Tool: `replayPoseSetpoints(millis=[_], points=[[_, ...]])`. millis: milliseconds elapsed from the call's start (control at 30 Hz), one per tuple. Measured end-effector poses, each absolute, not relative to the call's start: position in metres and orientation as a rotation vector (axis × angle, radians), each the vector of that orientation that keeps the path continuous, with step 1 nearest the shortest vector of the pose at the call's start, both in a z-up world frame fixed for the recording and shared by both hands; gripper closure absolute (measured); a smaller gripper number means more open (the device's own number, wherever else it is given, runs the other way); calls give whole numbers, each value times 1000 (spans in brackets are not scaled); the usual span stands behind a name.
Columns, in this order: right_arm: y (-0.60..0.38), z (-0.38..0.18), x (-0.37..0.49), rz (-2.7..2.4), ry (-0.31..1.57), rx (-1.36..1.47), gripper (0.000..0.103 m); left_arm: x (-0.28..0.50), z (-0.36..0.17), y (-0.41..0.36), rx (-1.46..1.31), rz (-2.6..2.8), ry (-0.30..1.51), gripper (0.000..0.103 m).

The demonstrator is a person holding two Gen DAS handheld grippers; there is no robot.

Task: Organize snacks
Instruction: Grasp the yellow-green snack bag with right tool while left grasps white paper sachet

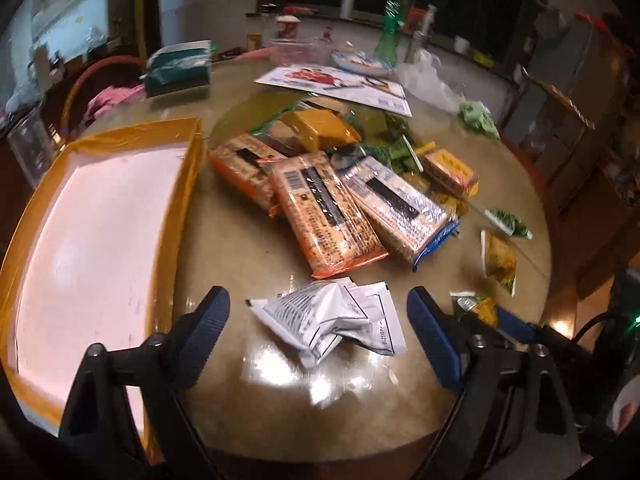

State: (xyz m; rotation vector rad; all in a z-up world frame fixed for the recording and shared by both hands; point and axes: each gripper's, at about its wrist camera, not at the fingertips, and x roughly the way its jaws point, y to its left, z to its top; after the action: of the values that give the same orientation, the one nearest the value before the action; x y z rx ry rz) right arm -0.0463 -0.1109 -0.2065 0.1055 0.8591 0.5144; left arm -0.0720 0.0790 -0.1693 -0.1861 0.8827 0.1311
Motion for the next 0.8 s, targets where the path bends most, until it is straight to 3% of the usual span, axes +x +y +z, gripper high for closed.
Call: replayPoseSetpoints(millis=[133,167,233,367,800], points=[[-110,-207,-47,506,864,95,66,-66,-189,86,-214,98,949,57],[-110,-206,-46,509,863,95,67,-67,-191,88,-231,102,951,75],[-111,-206,-48,508,868,93,67,-74,-195,94,-249,127,936,93],[-114,-206,-50,518,890,102,68,-94,-193,102,-264,148,884,99],[-107,-195,-63,576,851,147,69,-143,-166,132,-385,132,792,100]])
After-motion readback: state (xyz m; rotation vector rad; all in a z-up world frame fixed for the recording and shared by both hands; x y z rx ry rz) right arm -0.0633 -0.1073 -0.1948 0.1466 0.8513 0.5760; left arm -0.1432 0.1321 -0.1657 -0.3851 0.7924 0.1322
